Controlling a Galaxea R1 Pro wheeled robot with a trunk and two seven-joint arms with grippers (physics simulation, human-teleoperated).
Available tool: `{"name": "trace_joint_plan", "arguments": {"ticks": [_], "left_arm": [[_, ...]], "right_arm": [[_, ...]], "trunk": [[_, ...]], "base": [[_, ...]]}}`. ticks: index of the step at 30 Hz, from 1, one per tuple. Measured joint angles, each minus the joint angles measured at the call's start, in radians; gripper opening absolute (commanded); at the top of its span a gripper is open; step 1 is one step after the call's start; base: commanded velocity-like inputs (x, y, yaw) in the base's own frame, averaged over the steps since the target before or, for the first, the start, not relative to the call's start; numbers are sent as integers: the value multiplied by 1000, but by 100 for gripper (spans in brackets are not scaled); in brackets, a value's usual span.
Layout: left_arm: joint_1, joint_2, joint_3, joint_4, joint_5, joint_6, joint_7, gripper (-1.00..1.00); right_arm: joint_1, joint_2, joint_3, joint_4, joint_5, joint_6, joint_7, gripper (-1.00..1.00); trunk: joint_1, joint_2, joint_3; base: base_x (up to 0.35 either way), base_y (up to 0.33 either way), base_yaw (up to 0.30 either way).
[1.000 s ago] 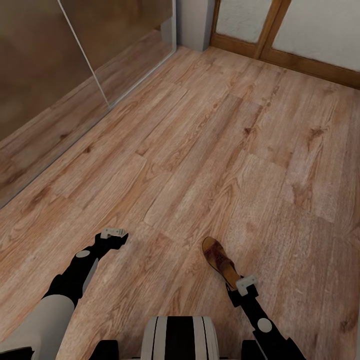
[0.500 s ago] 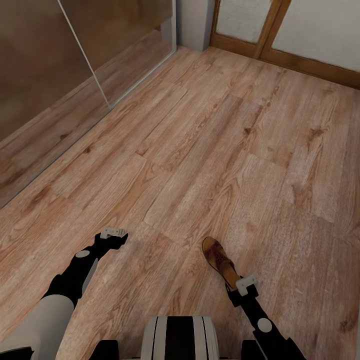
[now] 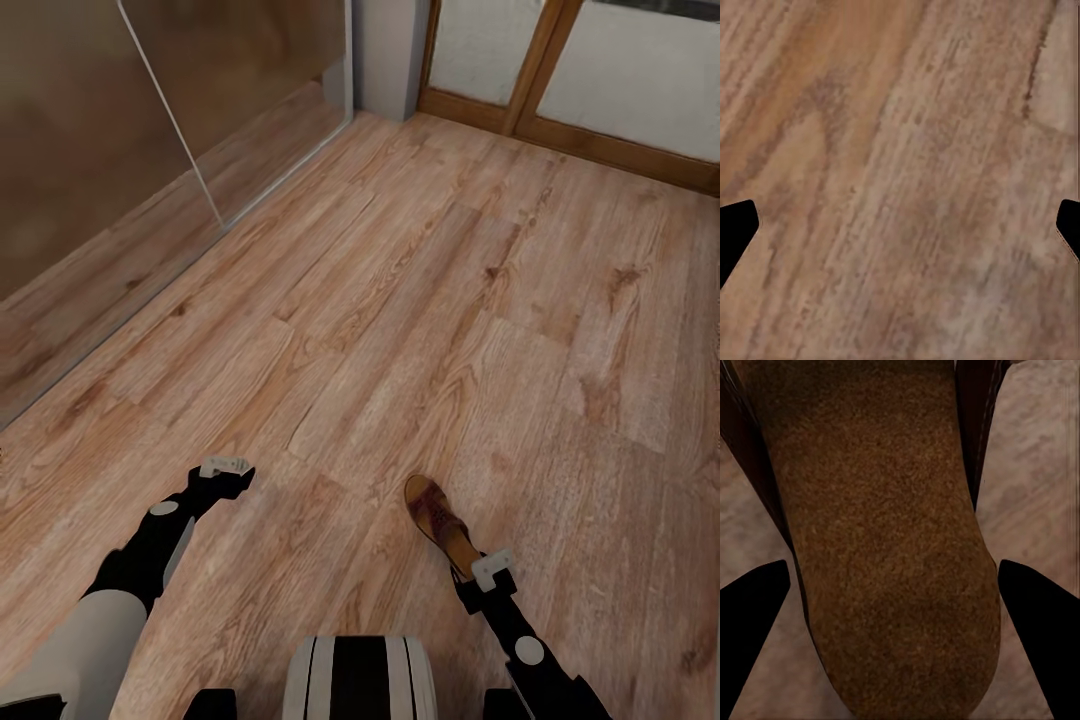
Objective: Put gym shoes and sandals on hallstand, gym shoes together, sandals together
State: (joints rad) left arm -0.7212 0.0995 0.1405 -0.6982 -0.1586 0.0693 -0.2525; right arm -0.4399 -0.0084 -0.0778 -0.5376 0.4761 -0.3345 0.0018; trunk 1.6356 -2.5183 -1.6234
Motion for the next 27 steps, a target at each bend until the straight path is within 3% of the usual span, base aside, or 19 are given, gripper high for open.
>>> {"name": "trace_joint_plan", "arguments": {"ticks": [20,27], "left_arm": [[20,6,5,13,1,-6,2,100],[96,11,12,12,2,-15,8,100]], "right_arm": [[0,0,2,1,-3,0,-1,-100],[0,1,2,4,-3,0,-1,-100]], "trunk": [[-9,5,77],[-12,6,104]], "base": [[0,0,0],[0,0,0]]}}
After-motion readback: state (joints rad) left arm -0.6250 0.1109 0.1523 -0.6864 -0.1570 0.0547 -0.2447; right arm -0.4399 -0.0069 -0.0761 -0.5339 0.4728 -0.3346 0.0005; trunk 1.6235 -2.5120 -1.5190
